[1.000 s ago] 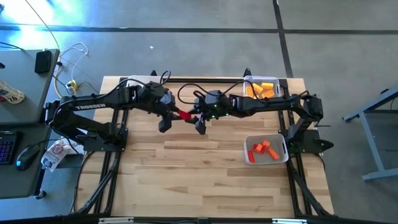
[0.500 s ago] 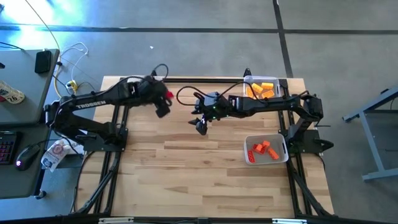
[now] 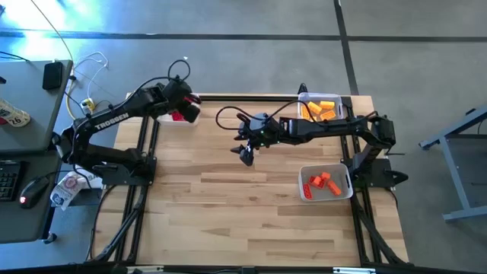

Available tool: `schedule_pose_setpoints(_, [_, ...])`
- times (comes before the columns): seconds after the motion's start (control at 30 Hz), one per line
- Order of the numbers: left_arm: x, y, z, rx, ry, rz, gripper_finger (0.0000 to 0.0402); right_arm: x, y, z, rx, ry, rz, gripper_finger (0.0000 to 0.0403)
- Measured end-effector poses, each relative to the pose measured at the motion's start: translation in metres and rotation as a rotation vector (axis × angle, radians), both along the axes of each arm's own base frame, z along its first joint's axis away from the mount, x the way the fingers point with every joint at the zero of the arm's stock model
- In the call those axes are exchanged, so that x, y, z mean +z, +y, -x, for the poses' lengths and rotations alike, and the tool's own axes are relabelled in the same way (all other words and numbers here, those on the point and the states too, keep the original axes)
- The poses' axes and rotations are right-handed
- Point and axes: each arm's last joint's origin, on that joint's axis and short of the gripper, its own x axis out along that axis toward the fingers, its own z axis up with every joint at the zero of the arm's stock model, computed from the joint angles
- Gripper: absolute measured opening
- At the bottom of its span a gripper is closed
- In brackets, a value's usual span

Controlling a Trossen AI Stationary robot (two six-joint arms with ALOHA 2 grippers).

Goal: Sort & place blocks by color
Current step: Put the red game piece into the white bin, then return to Home Position

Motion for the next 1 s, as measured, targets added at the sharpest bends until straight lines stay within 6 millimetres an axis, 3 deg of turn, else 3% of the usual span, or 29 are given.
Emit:
schedule_pose_setpoints(0.17, [-0.009, 0.016, 0.005, 0.047, -0.006, 0.058, 0.0126, 0.0, 0.0, 0.0, 0.0, 0.0, 0.0, 0.0238])
schedule_pose_setpoints(0.5, [-0.045, 0.048, 0.002, 0.084, 0.1, 0.195, 0.0148, -0.003, 0.0, 0.002, 0.0, 0.035, -0.004, 0.0238])
schedule_pose_setpoints(0.7, [-0.055, 0.053, -0.001, 0.074, 0.134, 0.226, 0.0172, -0.004, 0.0, 0.003, 0.0, 0.047, -0.005, 0.0238])
schedule_pose_setpoints(1.0, [-0.054, 0.052, 0.0, 0.051, 0.14, 0.227, 0.0207, -0.006, 0.0, 0.004, 0.0, 0.08, -0.008, 0.0238])
